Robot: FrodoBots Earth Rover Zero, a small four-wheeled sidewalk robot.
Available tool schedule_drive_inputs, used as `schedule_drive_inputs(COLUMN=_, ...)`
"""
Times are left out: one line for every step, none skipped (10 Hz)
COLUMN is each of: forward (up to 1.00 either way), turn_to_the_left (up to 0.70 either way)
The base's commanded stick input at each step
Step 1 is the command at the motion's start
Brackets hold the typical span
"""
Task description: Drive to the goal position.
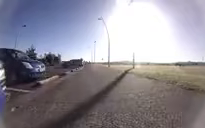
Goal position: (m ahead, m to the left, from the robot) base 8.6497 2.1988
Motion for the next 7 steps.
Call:
schedule_drive_inputs(forward=0.43, turn_to_the_left=0.00)
schedule_drive_inputs(forward=0.45, turn_to_the_left=0.00)
schedule_drive_inputs(forward=0.61, turn_to_the_left=0.00)
schedule_drive_inputs(forward=0.60, turn_to_the_left=0.00)
schedule_drive_inputs(forward=0.64, turn_to_the_left=0.00)
schedule_drive_inputs(forward=0.70, turn_to_the_left=0.00)
schedule_drive_inputs(forward=0.70, turn_to_the_left=0.00)
